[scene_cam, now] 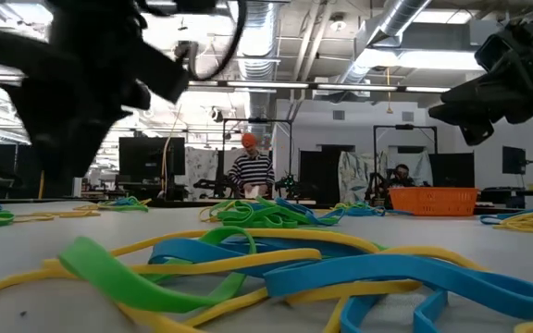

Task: Sort rubber bands into baskets
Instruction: Put the yellow rubber band into the yellow bin

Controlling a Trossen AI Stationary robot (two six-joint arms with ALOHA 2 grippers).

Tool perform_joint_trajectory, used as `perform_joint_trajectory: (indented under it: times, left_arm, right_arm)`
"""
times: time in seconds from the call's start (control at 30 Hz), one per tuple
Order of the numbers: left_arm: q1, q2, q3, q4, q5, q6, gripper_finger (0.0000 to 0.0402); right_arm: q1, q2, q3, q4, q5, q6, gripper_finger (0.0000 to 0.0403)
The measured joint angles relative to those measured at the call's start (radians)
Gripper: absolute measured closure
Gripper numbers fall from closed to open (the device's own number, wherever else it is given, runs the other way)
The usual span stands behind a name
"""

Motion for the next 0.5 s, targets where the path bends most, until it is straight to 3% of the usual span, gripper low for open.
perform_joint_trajectory:
  times: [0.27, 0.5]
  left_arm:
    - [0.191, -0.093, -0.113, 0.192, -0.022, 0.001, 0.0239]
    - [0.346, -0.162, -0.182, 0.178, -0.004, -0.032, 0.0239]
  right_arm:
    - [0.0, 0.0, 0.0, -0.017, 0.0, 0.0, 0.0223]
    - [0.0, 0.0, 0.0, -0.019, 0.0, 0.0, 0.0223]
